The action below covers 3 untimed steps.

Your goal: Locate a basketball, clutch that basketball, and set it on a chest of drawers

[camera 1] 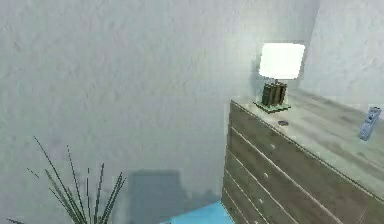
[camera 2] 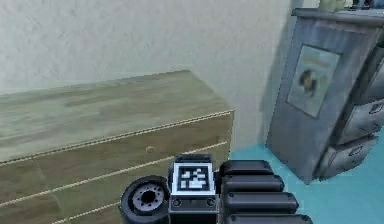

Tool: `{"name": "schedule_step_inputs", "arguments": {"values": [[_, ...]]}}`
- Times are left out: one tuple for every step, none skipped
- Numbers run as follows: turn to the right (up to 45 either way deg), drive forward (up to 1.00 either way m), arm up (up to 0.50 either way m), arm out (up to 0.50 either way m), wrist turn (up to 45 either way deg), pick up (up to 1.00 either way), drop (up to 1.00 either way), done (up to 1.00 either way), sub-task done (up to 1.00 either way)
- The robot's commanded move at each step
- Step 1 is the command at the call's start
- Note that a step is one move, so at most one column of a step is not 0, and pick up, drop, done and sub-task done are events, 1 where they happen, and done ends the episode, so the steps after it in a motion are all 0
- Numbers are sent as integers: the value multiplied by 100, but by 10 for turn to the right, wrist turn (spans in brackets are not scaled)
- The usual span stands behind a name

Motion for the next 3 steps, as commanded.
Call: {"name": "schedule_step_inputs", "arguments": {"values": [[-450,0,0,0,0,0,0,0,0],[-60,0,0,0,0,0,0,0,0],[0,0,0,48,0,0,0,0,0]]}}
